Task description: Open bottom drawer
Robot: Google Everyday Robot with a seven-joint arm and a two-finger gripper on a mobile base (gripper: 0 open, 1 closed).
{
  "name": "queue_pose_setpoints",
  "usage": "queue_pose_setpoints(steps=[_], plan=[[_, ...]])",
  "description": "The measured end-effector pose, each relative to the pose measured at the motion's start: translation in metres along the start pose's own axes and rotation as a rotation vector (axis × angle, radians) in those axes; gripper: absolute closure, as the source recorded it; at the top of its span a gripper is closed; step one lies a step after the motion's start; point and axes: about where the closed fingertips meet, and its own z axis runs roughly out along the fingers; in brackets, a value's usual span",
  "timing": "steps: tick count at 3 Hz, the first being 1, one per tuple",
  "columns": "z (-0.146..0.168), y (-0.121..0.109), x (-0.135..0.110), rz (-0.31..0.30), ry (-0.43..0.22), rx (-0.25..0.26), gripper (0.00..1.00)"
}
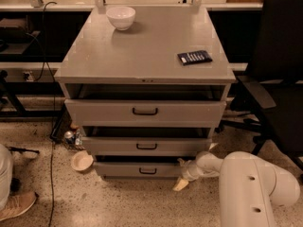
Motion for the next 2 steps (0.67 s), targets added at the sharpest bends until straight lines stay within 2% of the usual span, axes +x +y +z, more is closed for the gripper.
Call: queue_pose_setpoints(steps=[2], plan=[[-0.0006, 0.0202, 0.0030, 0.023, -0.053, -0.026, 0.63]])
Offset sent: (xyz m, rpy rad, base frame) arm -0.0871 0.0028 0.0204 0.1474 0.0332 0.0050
